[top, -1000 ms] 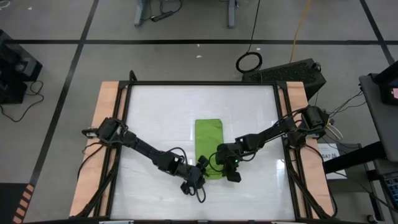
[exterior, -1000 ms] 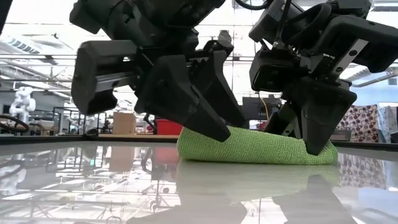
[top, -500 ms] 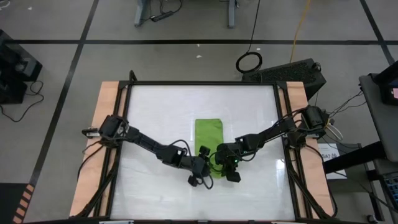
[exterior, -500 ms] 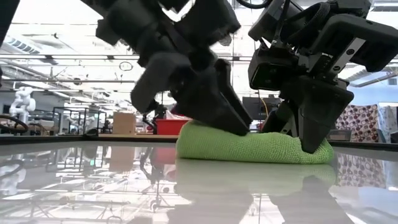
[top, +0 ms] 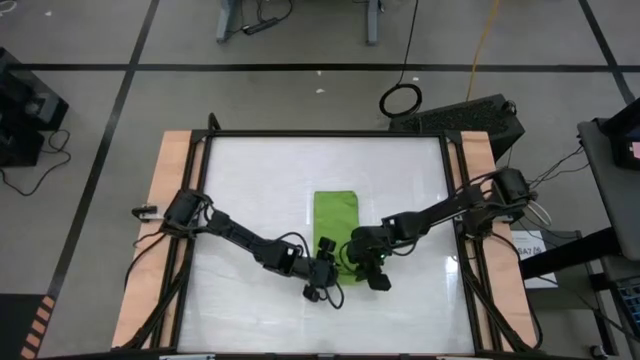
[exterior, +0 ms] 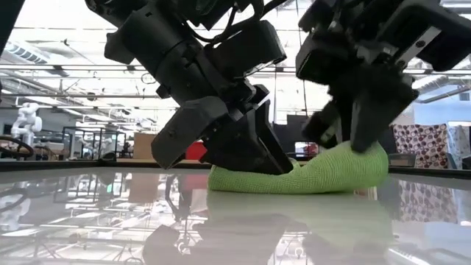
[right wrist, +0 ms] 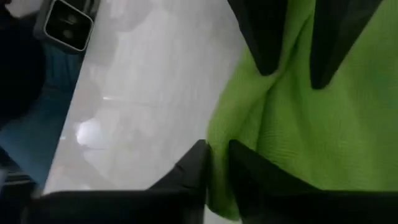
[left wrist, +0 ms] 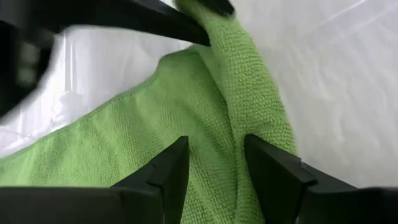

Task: Roll towel
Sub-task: Roll the green microfiber cloth

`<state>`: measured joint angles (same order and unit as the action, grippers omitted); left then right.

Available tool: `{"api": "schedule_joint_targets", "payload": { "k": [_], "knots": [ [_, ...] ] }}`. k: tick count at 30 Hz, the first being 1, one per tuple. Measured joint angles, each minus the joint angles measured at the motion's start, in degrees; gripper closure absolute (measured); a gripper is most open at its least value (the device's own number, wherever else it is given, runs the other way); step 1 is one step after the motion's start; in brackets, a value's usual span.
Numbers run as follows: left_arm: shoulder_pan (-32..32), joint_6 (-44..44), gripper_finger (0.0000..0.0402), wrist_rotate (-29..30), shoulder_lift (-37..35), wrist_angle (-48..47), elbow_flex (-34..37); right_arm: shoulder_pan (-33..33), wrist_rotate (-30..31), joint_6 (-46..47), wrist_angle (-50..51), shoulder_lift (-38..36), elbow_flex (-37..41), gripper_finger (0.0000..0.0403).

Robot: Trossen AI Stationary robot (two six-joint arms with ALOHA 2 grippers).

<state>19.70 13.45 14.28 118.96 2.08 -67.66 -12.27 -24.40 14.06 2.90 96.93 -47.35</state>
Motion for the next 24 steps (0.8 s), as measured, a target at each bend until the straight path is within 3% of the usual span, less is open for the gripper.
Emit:
{"api": "schedule_joint_targets", "payload": {
  "k": [5,9,14,21,24],
  "knots": [
    [-0.02,-2.01,0.0234,0.93,-0.02,-3.26,0.02,-3.03,10.87,-10.29,6.66,-5.08,0.00,0.0269],
    [-0.02,-2.73,0.0234,1.66,0.07,-3.71,0.09,-8.75,22.71,-19.84,8.84,-6.36,0.00,0.0239],
    [-0.45,-3.31,0.0234,1.68,0.09,-3.76,0.17,-15.77,34.02,-29.67,6.93,-3.40,-0.02,0.0245],
    [-1.59,-4.47,0.0234,1.03,0.07,-4.80,0.46,-21.44,49.84,-31.40,3.21,0.82,-0.02,0.0275],
    [-1.64,-5.50,0.0234,1.02,0.31,-4.82,0.52,-22.84,53.12,-32.18,1.99,0.87,-0.01,0.0281]
  ]
}}
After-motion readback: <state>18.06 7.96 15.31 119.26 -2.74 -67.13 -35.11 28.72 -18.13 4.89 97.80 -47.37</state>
